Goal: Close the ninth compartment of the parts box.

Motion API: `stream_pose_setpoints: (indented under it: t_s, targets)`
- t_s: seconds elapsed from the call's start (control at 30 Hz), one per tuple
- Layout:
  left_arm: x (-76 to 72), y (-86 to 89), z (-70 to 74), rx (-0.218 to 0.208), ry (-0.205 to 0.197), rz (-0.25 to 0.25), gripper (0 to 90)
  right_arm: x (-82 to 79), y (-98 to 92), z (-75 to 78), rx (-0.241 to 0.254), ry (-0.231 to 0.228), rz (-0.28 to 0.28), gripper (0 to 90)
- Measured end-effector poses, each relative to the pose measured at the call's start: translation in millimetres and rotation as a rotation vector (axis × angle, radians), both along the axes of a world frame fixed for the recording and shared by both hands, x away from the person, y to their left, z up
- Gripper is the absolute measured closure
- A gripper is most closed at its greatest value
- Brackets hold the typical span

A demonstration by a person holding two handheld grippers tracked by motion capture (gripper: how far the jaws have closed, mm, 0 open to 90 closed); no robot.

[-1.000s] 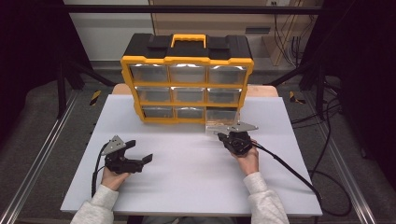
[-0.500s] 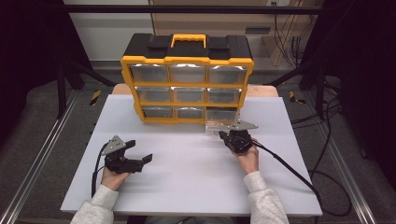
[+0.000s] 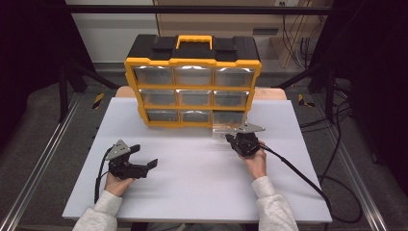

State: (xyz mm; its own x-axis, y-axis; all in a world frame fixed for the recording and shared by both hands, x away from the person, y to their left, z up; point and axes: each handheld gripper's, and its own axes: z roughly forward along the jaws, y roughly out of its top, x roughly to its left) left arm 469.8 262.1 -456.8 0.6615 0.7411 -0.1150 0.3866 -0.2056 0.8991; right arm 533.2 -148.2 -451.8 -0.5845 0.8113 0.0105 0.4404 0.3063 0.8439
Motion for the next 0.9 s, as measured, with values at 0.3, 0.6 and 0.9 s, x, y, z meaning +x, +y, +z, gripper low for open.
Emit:
stream_pose_setpoints:
  t_s: [0.3, 0.6, 0.9]
  targets:
    - [0.3, 0.4, -0.1, -0.004, 0.000, 0.000, 1.9, 3.1, 0.5, 0.1, 0.002, -0.005, -0.002, 90.0]
    - [0.4, 1.3, 0.2, -0.004, 0.001, 0.001, 1.9, 7.5, 2.4, -2.6, -0.016, -0.005, -0.002, 90.0]
    - [0.6, 1.0, -0.3, -0.004, 0.002, 0.002, 1.9, 12.1, 0.6, -2.1, -0.031, -0.010, -0.015, 90.0]
